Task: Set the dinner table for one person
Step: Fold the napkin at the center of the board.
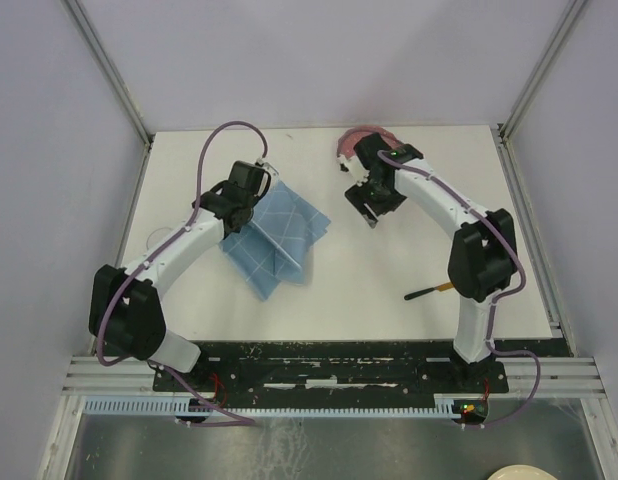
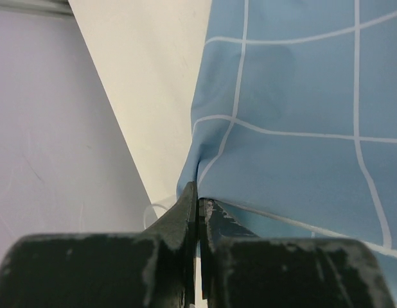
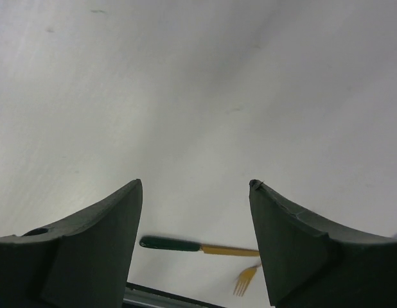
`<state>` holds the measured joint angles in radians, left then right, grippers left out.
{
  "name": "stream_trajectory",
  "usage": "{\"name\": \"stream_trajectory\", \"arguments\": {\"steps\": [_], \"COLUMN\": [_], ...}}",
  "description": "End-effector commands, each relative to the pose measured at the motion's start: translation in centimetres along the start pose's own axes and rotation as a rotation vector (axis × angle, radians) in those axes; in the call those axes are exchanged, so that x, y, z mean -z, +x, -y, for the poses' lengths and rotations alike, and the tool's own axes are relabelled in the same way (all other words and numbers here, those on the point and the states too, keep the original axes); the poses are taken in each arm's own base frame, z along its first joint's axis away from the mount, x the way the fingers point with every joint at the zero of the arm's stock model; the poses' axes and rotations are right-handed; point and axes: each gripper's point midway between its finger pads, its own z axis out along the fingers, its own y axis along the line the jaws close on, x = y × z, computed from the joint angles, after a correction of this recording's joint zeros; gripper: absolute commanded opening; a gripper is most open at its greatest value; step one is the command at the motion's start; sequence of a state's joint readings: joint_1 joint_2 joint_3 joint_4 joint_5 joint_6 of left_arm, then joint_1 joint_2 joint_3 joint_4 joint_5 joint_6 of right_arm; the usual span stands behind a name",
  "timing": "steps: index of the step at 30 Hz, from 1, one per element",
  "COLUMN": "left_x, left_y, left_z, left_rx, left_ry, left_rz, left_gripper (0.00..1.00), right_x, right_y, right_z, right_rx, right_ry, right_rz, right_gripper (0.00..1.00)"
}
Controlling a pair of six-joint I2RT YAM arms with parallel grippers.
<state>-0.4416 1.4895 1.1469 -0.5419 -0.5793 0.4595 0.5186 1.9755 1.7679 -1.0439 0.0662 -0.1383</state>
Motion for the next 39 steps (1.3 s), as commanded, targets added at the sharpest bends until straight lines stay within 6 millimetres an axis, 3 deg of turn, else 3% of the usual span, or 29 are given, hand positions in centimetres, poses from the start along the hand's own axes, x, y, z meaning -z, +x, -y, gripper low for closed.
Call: {"name": "stream_trajectory", "arguments": {"steps": [1,10,16,22,28,35,39], "left_x": [1.9,3.0,4.1,4.2,3.5,3.4,3.5], "left_y": [-5.0,-7.5,-8.3,-7.2,-5.2,-5.1,-5.3], "left_z": [-3.2,-5.0,-5.7,-5.5,-4.7,-5.7,-6.1], "left_rx": [0.153,0.174,0.170,0.144,0.126,0.125,0.144], "left_ry": [-0.036,-0.051,-0.055,-0.072,-0.086,-0.135,-0.150], "left_rz": [0.147,0.218,0.277,0.281,0.230,0.210,0.215], "left_gripper": [0.03,0.03,0.03,0.03,0.03,0.03,0.03], "right_x": [3.5,3.9,5.3,7.8,8.3,8.5,9.0], "right_y": [1.1,3.5,1.8,-2.4,-6.8,-8.1,-7.8], "right_z": [3.8,3.8,2.8,-2.4,-6.0,-14.4,-16.8], "right_rx": [0.013,0.026,0.041,0.078,0.079,0.254,0.327], "right_ry": [0.136,0.164,0.086,-0.206,-0.280,-0.256,-0.192], "right_rz": [0.057,0.034,0.082,0.186,0.246,0.234,0.243], "right_gripper": [0.75,0.75,0.76,0.77,0.74,0.70,0.75]}}
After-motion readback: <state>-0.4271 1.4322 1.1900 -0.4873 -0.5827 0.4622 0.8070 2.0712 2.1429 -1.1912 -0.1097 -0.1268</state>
